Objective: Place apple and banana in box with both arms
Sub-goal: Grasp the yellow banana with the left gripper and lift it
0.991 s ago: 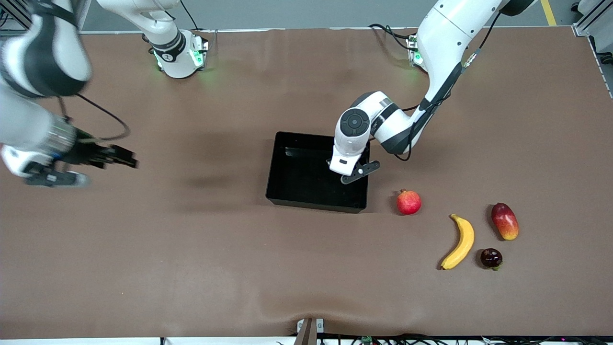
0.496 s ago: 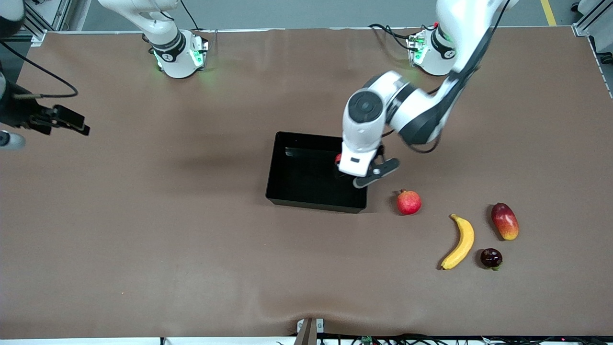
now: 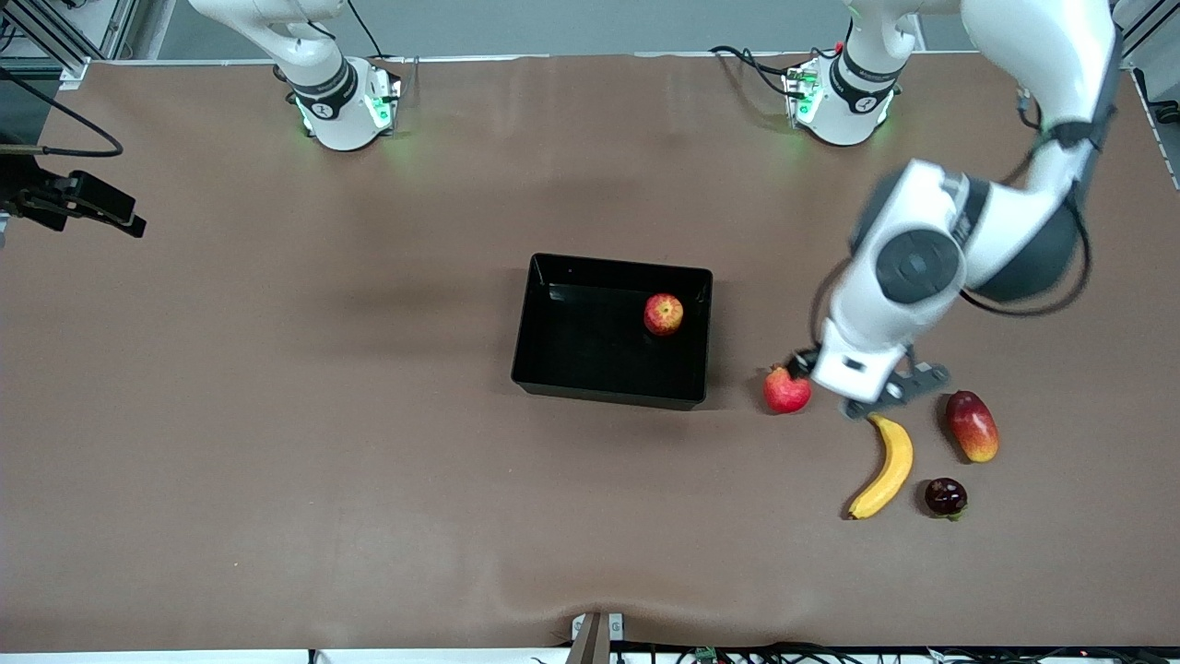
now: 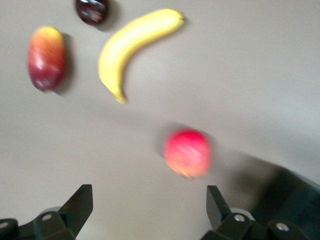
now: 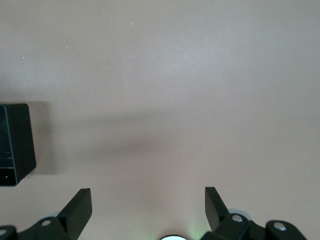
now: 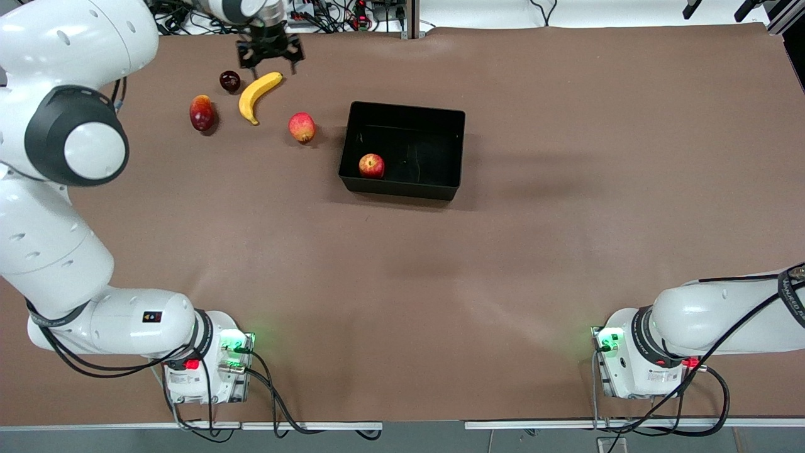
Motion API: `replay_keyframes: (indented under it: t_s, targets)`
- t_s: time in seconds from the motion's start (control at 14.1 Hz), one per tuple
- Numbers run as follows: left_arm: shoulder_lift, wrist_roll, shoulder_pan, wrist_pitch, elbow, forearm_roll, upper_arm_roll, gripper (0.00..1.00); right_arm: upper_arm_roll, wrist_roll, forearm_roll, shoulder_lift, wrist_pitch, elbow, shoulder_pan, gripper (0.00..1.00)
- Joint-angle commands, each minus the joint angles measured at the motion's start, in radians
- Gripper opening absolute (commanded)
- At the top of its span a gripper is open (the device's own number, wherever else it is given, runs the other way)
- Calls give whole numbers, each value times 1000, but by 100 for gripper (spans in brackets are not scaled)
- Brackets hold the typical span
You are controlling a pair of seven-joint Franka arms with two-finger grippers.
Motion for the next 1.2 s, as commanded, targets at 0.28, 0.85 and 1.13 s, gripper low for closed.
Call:
replay_keyframes:
  t_s: [0.28, 0.85, 1.13]
  targets:
    - [207, 263, 168, 252, 11, 121, -12, 100, 15, 1, -38, -1, -12, 19, -21, 100]
    - [351, 436, 262, 462, 14, 122, -9, 100, 20, -5, -26, 19, -16, 15, -14, 100]
    - [356, 460, 271, 494, 14, 122, -5, 8, 18, 1, -41, 25, -6, 21, 26, 100]
